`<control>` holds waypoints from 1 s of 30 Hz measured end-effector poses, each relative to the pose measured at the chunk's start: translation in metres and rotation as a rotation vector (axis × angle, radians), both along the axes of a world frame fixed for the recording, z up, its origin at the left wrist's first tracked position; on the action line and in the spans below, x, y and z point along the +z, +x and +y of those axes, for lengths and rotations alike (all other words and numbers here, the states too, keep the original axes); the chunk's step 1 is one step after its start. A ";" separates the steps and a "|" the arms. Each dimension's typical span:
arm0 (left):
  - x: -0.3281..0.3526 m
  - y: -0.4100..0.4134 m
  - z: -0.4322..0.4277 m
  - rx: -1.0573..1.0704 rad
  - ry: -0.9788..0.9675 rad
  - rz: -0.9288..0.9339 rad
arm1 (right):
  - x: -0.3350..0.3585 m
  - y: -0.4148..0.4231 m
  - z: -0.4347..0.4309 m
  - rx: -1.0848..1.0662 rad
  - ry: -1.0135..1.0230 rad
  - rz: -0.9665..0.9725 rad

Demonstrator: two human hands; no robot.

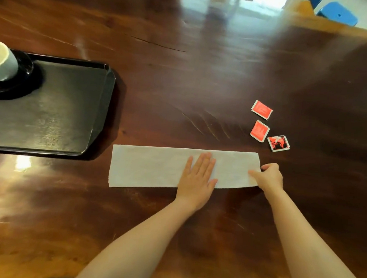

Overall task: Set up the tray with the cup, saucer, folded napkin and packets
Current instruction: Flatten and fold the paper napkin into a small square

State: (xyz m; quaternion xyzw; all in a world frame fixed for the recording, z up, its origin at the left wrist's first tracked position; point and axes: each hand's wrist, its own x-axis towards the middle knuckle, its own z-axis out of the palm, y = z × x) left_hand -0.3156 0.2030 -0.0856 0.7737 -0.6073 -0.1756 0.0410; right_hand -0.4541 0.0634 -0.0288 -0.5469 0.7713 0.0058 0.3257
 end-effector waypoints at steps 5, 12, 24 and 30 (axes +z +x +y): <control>0.004 0.010 0.001 -0.029 0.017 0.040 | 0.002 0.002 -0.006 0.042 0.108 0.046; -0.006 0.109 0.060 0.120 -0.035 -0.104 | -0.001 0.001 -0.002 0.014 0.112 0.021; 0.000 0.160 0.105 0.230 -0.001 -0.138 | 0.014 0.007 0.006 -0.014 -0.084 -0.059; -0.002 0.153 0.122 0.192 -0.010 -0.085 | 0.060 0.033 0.005 0.175 -0.520 -0.035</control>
